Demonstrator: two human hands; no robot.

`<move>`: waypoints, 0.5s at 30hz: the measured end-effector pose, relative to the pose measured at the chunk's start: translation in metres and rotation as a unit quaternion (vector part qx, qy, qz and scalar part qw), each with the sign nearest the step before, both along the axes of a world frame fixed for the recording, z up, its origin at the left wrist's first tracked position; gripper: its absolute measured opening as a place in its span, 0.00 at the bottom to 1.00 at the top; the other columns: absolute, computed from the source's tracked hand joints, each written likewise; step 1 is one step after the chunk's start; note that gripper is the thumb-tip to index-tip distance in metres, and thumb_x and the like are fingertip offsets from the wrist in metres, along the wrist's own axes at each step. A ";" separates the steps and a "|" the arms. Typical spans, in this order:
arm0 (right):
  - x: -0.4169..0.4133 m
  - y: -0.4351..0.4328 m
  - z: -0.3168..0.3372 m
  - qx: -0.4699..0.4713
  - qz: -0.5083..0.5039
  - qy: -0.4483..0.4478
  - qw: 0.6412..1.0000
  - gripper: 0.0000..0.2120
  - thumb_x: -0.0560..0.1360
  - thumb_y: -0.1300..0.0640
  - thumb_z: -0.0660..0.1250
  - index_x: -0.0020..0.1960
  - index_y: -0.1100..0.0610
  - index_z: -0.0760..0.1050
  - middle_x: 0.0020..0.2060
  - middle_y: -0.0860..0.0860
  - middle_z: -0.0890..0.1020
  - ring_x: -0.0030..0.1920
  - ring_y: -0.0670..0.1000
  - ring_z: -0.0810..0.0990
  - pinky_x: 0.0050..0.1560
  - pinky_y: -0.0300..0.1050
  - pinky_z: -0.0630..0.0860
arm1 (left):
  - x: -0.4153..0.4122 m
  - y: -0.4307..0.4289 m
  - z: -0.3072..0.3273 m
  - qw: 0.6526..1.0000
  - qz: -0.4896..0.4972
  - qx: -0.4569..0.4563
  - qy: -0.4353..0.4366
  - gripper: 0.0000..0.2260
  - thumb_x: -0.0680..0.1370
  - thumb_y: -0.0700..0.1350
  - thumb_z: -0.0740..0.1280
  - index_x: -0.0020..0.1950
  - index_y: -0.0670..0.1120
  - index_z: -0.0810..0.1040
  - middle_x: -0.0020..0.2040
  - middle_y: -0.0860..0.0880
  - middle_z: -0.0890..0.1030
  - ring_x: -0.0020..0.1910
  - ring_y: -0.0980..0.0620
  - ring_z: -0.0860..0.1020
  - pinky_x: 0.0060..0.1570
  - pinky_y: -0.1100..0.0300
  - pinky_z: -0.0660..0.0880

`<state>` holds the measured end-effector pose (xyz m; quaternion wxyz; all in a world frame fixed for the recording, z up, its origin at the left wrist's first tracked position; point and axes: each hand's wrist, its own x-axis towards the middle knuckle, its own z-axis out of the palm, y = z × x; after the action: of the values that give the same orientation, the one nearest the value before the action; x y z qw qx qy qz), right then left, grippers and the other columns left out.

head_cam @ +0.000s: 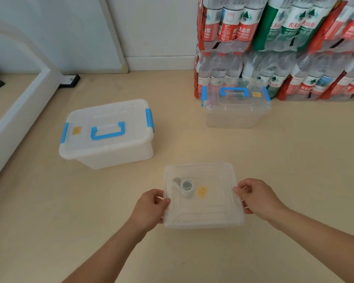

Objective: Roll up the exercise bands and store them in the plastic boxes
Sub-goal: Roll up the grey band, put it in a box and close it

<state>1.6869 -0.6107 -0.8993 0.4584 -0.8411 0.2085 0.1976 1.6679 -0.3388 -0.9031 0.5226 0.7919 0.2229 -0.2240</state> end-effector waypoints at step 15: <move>-0.018 -0.034 0.005 0.199 0.072 0.199 0.957 0.21 0.69 0.56 0.75 0.58 0.58 0.72 0.41 0.57 0.81 0.40 0.54 0.82 0.44 0.47 0.79 | -0.031 0.014 -0.004 0.984 0.022 -0.142 0.106 0.17 0.70 0.49 0.75 0.55 0.45 0.78 0.45 0.42 0.81 0.40 0.48 0.82 0.43 0.54 0.81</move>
<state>1.6689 -0.6445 -0.8945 0.5501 -0.6892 0.1906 0.4314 1.6374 -0.3248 -0.9070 0.6077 0.6767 0.2600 -0.3244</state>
